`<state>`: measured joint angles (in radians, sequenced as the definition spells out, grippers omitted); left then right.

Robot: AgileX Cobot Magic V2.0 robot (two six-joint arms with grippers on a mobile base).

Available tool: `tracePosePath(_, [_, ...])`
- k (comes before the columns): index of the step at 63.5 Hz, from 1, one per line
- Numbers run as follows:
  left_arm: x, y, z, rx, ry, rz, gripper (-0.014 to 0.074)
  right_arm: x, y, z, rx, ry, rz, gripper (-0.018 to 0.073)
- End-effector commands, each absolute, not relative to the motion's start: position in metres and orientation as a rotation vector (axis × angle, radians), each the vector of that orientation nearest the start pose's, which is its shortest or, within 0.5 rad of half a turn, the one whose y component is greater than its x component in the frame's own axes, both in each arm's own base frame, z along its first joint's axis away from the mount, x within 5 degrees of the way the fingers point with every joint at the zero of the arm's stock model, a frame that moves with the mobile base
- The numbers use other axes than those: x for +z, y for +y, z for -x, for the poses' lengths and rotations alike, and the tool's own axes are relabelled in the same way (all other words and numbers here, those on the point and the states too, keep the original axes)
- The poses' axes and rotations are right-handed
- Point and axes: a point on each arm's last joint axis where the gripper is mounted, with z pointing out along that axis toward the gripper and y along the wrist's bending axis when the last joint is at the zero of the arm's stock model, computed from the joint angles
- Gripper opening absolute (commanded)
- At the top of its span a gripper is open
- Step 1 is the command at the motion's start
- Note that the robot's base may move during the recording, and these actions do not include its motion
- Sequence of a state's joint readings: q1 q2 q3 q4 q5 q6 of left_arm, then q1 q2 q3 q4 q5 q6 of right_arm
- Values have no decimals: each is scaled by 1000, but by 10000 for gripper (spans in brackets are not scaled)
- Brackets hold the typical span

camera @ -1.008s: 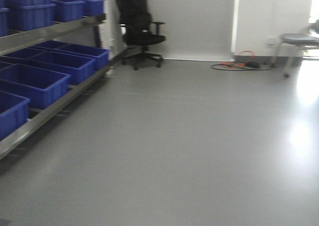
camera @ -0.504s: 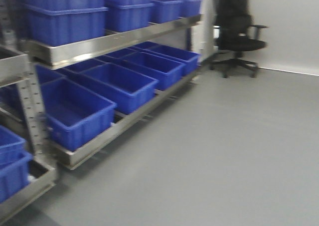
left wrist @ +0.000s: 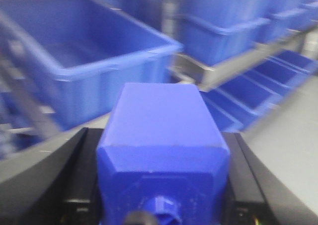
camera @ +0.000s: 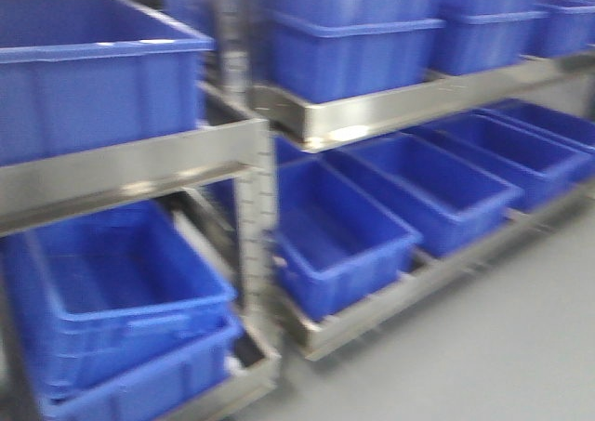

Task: Pick and sort blue part to right shelf
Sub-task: 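Drive the base up to the shelf of blue bins, then move both held bottles over the open blue bins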

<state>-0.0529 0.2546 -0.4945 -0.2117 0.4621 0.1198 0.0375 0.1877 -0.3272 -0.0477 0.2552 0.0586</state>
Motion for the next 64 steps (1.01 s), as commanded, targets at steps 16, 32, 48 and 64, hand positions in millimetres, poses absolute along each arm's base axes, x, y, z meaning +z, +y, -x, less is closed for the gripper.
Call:
tracePosePath(16, [337,-11,-57,-185,1602,-31,239,306,1,-59,9,1484,22,425])
tracePosePath(32, [337,-11,-57,-185,1602,-31,239,306,1,-59,9,1484,22,425])
tracePosePath(48, [337,-11,-57,-185,1602,-31,239,306,1,-59,9,1484,22,425])
tracePosePath(64, [337,-11,-57,-185,1602,-31,239,306,1,-59,9,1484,22,425])
